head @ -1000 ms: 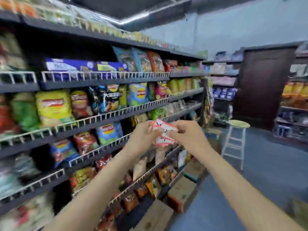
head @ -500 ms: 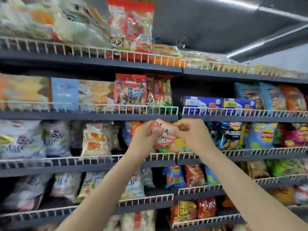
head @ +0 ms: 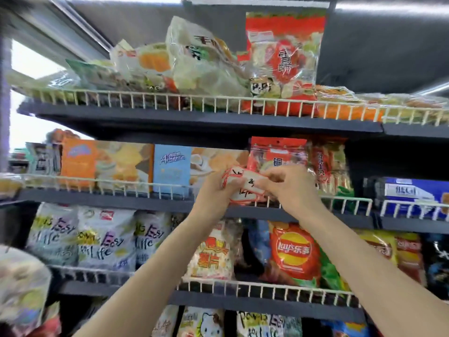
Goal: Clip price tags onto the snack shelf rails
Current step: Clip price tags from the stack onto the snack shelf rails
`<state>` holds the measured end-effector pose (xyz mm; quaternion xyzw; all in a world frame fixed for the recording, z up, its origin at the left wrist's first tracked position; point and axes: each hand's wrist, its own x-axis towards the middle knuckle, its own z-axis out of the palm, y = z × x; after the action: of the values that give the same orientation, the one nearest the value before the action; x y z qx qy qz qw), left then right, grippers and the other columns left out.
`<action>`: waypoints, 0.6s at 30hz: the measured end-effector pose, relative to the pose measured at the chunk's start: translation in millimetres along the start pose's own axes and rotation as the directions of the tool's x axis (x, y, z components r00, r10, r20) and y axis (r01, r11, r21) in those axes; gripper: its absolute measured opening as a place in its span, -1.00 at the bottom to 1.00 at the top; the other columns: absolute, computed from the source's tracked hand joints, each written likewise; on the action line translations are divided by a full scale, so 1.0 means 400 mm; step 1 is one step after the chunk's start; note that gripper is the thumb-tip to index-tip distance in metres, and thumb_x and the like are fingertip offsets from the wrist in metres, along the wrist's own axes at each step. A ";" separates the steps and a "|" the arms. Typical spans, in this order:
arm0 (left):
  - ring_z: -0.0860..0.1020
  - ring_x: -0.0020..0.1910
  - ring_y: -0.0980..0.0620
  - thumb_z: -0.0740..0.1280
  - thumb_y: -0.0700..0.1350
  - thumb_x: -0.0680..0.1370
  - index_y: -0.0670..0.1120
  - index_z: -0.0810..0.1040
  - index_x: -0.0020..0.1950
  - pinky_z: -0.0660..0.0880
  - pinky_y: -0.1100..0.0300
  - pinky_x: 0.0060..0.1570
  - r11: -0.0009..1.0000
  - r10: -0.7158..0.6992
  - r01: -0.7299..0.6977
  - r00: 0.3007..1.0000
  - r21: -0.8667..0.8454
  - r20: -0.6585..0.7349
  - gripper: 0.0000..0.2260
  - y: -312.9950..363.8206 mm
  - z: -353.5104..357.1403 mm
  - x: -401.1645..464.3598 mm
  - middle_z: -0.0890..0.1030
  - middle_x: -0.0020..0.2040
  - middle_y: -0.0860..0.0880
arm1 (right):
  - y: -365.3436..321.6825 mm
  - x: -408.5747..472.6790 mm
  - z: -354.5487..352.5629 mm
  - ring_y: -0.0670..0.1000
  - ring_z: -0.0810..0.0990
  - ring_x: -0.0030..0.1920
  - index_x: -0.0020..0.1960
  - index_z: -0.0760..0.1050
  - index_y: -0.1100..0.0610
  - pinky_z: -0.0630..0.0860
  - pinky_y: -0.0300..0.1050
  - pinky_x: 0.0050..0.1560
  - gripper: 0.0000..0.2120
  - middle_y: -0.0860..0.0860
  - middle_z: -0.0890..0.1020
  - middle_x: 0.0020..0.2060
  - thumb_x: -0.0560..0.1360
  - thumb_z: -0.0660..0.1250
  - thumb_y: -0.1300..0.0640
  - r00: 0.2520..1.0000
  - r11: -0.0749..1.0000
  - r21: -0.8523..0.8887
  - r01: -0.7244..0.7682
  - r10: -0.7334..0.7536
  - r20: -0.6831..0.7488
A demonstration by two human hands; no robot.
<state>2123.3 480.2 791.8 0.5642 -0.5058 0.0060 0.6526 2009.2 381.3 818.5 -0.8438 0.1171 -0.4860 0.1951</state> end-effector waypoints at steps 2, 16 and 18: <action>0.65 -0.07 -0.02 0.27 -0.05 0.58 -0.04 0.58 -0.03 0.56 0.00 0.06 1.000 -0.013 0.015 0.999 0.028 -0.050 -0.88 -0.015 -0.040 -0.009 0.68 -0.08 -0.06 | -0.011 0.015 0.043 -0.16 0.50 -0.40 -0.07 0.67 0.16 0.43 -0.27 -0.29 -0.89 0.01 0.66 -0.30 0.44 0.41 0.16 0.999 0.999 0.010 0.033 -0.033 0.033; 0.64 -0.13 -0.06 0.29 -0.12 0.57 0.05 0.53 -0.10 0.57 -0.11 0.01 0.964 -0.085 0.165 0.935 0.209 -0.344 -0.91 -0.180 -0.455 -0.042 0.66 -0.15 -0.04 | -0.139 0.110 0.416 0.07 0.64 -0.27 -0.04 0.55 0.22 0.49 -0.20 -0.38 -0.88 0.19 0.67 -0.20 0.54 0.26 0.21 0.989 0.972 0.234 -0.001 -0.034 0.146; 0.63 -0.12 -0.10 0.29 -0.09 0.57 -0.04 0.55 0.01 0.57 -0.15 -0.01 0.957 -0.095 0.183 0.930 0.224 -0.355 -0.92 -0.207 -0.536 -0.035 0.66 -0.11 -0.09 | -0.175 0.124 0.487 0.10 0.65 -0.22 -0.10 0.54 0.18 0.50 -0.16 -0.32 -0.85 0.18 0.66 -0.22 0.56 0.25 0.15 0.986 0.972 0.237 0.005 -0.044 0.163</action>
<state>2304.3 617.0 753.9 0.6681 -0.3389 0.1213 0.6513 2203.2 466.7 800.3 -0.8539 0.0314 -0.4262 0.2969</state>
